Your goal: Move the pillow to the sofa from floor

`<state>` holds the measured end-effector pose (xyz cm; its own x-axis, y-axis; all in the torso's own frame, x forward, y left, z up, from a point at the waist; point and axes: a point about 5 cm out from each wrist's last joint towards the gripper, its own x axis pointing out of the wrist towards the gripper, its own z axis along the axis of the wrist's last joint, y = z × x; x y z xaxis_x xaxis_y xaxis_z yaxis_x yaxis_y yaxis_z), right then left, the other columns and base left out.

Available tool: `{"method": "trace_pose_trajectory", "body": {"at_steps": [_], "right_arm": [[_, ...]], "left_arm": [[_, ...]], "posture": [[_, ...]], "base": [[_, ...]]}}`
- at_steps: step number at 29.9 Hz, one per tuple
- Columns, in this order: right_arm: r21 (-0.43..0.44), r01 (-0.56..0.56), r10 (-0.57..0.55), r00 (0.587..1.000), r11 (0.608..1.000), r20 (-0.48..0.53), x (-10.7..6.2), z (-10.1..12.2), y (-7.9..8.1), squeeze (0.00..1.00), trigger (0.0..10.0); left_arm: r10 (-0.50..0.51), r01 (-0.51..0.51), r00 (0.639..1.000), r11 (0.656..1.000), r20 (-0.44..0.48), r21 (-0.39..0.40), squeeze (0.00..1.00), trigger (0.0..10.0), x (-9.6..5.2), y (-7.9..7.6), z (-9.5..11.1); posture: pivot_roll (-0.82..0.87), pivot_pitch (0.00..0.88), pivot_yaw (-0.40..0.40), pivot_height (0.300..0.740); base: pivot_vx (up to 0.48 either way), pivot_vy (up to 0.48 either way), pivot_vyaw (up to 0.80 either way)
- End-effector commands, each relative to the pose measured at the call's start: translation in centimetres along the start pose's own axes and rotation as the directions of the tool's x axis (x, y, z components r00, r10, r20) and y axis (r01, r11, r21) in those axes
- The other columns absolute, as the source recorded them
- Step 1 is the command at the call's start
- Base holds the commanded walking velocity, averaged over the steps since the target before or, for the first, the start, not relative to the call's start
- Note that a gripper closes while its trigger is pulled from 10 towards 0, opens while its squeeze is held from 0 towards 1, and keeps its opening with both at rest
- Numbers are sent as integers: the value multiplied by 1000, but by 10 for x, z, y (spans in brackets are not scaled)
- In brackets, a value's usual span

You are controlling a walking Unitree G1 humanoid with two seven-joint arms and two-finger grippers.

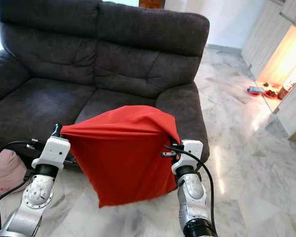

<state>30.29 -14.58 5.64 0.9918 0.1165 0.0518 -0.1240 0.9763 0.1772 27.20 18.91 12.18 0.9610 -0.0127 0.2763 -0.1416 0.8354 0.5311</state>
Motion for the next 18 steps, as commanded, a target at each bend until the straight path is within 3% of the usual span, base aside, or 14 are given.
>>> {"method": "trace_pose_trajectory", "body": {"at_steps": [1, 6, 16, 18], "right_arm": [[-11, 38, -36, 989, 999, 143, 10, 32, -9, 0, 10000], [-9, 21, -18, 976, 1000, 217, 15, 51, -2, 0, 10000], [-11, 7, -4, 969, 1000, 247, 19, 66, 3, 0, 10000], [-3, 8, -7, 969, 1000, 247, 19, 68, 3, 0, 10000]], "left_arm": [[54, -55, 994, 998, 94, 8, 0, 10000, 12, 14, 22], [70, -71, 990, 997, 125, 4, 0, 10000, 17, 20, 34], [76, -76, 987, 997, 144, -3, 0, 10000, 21, 25, 44], [79, -79, 985, 997, 151, -5, 0, 10000, 23, 27, 47]], "posture": [[178, 0, -150, 740], [179, 0, -148, 740], [181, 0, -149, 740], [181, 0, -149, 740]], "base": [[409, 0, 0], [409, 0, 0], [414, 0, 0], [422, 0, -800]]}}
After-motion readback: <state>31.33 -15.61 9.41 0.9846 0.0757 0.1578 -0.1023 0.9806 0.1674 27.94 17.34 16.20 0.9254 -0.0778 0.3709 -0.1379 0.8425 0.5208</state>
